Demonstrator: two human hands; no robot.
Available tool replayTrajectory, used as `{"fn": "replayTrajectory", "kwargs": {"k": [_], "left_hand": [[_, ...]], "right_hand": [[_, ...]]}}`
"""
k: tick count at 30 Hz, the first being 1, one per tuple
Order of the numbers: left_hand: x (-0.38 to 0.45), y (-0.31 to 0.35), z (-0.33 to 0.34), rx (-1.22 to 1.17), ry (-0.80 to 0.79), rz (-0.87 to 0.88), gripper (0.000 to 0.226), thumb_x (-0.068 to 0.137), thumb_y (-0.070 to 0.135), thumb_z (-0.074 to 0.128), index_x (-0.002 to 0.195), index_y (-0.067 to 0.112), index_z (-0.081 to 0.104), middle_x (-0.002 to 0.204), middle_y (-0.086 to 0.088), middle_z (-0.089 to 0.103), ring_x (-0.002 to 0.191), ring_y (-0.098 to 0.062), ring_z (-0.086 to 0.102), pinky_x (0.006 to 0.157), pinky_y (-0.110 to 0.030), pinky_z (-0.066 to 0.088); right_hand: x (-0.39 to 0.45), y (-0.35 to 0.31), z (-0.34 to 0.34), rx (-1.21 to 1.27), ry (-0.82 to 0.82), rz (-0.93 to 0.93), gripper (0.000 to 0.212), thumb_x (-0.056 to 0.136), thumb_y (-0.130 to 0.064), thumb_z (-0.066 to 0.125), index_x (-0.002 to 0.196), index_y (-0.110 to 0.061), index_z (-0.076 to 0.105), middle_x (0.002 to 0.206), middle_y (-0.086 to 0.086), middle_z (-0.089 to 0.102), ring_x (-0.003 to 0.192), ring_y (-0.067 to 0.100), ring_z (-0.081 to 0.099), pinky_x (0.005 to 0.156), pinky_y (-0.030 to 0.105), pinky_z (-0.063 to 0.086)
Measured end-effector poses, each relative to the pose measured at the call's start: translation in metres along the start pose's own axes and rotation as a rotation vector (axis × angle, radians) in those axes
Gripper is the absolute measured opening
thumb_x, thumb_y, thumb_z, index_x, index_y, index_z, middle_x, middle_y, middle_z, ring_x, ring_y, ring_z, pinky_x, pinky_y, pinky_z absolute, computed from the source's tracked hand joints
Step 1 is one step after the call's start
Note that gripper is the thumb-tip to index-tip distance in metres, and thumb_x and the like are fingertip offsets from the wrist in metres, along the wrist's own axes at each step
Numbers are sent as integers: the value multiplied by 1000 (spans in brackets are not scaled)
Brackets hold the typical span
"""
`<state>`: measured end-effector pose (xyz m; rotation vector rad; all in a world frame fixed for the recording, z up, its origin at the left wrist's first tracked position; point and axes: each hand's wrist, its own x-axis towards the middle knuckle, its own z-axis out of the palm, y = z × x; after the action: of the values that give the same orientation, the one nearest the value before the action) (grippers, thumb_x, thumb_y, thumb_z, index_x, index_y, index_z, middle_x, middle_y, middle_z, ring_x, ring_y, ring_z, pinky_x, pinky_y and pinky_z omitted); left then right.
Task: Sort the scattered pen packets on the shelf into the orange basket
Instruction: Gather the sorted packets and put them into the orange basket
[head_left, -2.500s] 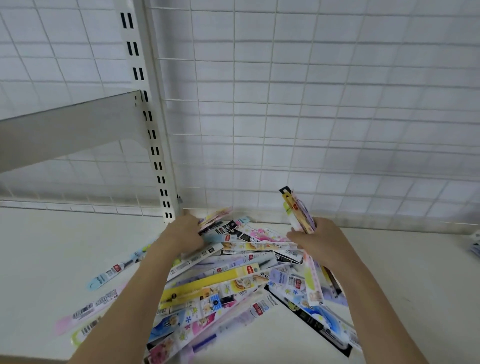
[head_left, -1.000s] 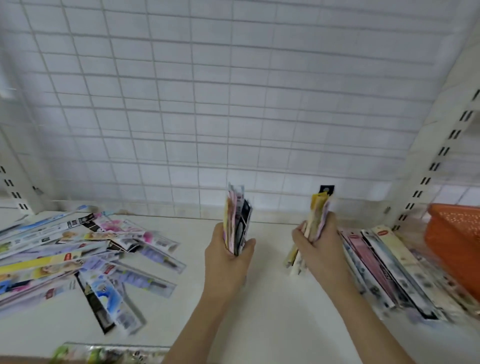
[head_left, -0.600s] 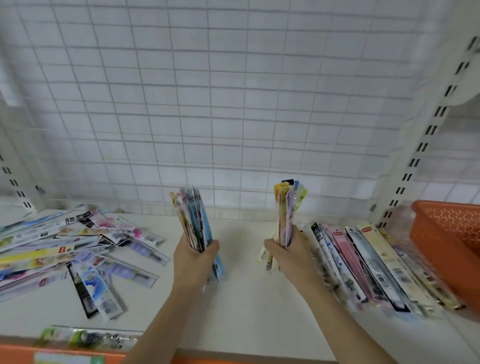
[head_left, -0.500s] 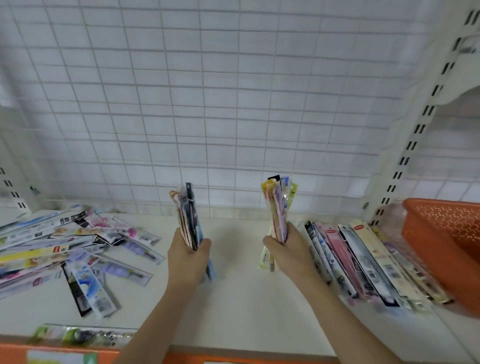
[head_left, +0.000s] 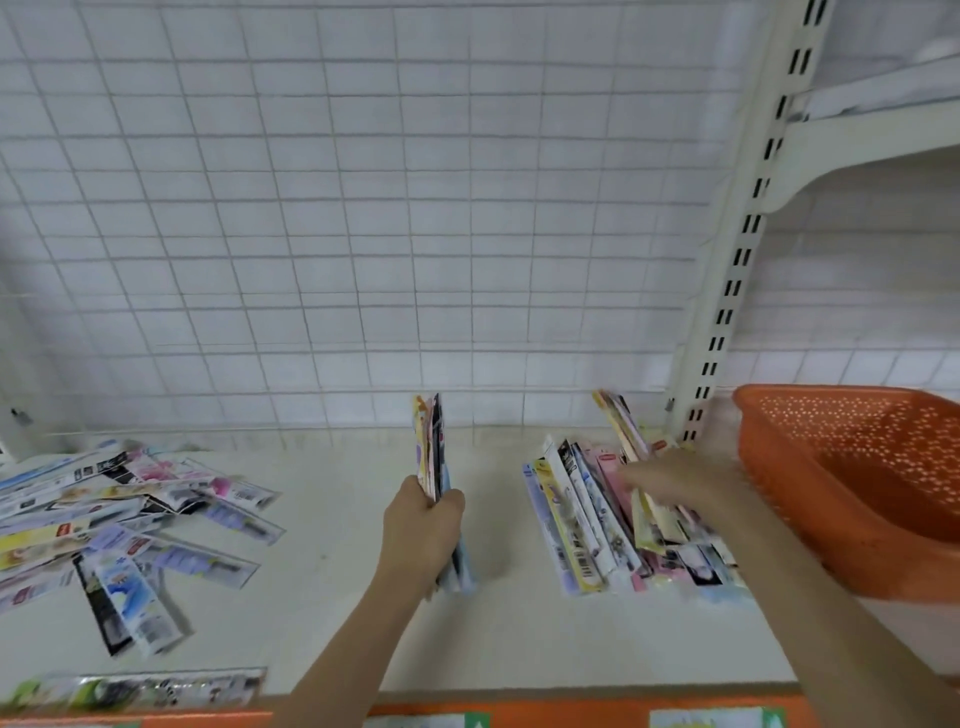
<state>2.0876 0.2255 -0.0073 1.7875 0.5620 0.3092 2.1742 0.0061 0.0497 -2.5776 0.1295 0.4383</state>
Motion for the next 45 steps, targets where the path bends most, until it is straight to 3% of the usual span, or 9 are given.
{"fn": "replayTrajectory", "kwargs": {"k": [4, 8, 14, 22, 26, 32, 36, 40, 45], "left_hand": [[-6, 4, 12, -41, -61, -58, 15, 81, 13, 54, 75, 10, 42, 69, -6, 43, 63, -22, 41, 61, -31, 37], [-9, 4, 12, -5, -72, -30, 15, 81, 12, 54, 75, 10, 40, 67, -5, 41, 60, -20, 39, 56, -29, 35], [-5, -5, 15, 99, -47, -64, 16, 80, 21, 54, 73, 12, 43, 67, -4, 45, 61, -21, 43, 61, -31, 37], [9, 28, 48, 601, -308, -24, 22, 85, 25, 43, 65, 15, 46, 57, 0, 40, 50, -14, 39, 47, -23, 30], [12, 38, 68, 751, -347, 14, 32, 88, 29, 48, 63, 12, 41, 54, -2, 42, 43, -16, 45, 49, -25, 46], [18, 39, 65, 846, -291, 46, 90, 77, 69, 49, 129, -4, 40, 119, -16, 59, 96, -30, 66, 85, -38, 56], [18, 32, 40, 768, -325, 120, 51, 86, 57, 45, 77, 9, 62, 79, -8, 62, 76, -23, 56, 73, -25, 44], [7, 10, 0, 724, -223, 181, 40, 93, 41, 46, 124, 18, 55, 126, -4, 53, 116, -19, 51, 91, -24, 37], [-4, -23, -59, 645, 20, 297, 28, 92, 31, 53, 115, 17, 62, 111, 3, 62, 99, -13, 58, 82, -19, 40]], "right_hand": [[11, 10, 14, -59, 94, -62, 37, 80, -36, 63, 103, -10, 51, 71, 1, 52, 53, 11, 48, 47, 15, 36], [17, 14, 22, -161, 265, -157, 85, 78, -51, 66, 137, -1, 31, 130, 15, 49, 116, 28, 52, 88, 31, 45], [9, 17, 28, -273, 416, -192, 67, 91, -62, 32, 120, -5, 52, 126, 20, 49, 119, 33, 47, 92, 38, 44], [0, 29, 27, -250, 461, -329, 34, 94, -37, 41, 117, -14, 52, 119, 8, 53, 116, 25, 47, 95, 36, 43], [-4, 30, 27, -249, 504, -368, 33, 95, -35, 40, 119, -16, 53, 120, 6, 54, 118, 23, 47, 100, 35, 39], [-6, 23, 31, -182, 547, -429, 28, 95, -34, 41, 108, -16, 57, 104, 4, 58, 103, 23, 55, 88, 34, 46], [-5, 14, 40, -176, 554, -469, 21, 94, -31, 40, 96, -17, 55, 83, -3, 54, 94, 22, 58, 86, 29, 42], [-13, -5, 58, -165, 603, -528, 22, 94, -27, 41, 97, -15, 59, 93, 1, 61, 97, 24, 58, 88, 33, 42], [-22, -41, 93, -81, 499, -641, 19, 94, -29, 42, 90, -17, 57, 90, 0, 60, 88, 20, 55, 81, 30, 42]]}}
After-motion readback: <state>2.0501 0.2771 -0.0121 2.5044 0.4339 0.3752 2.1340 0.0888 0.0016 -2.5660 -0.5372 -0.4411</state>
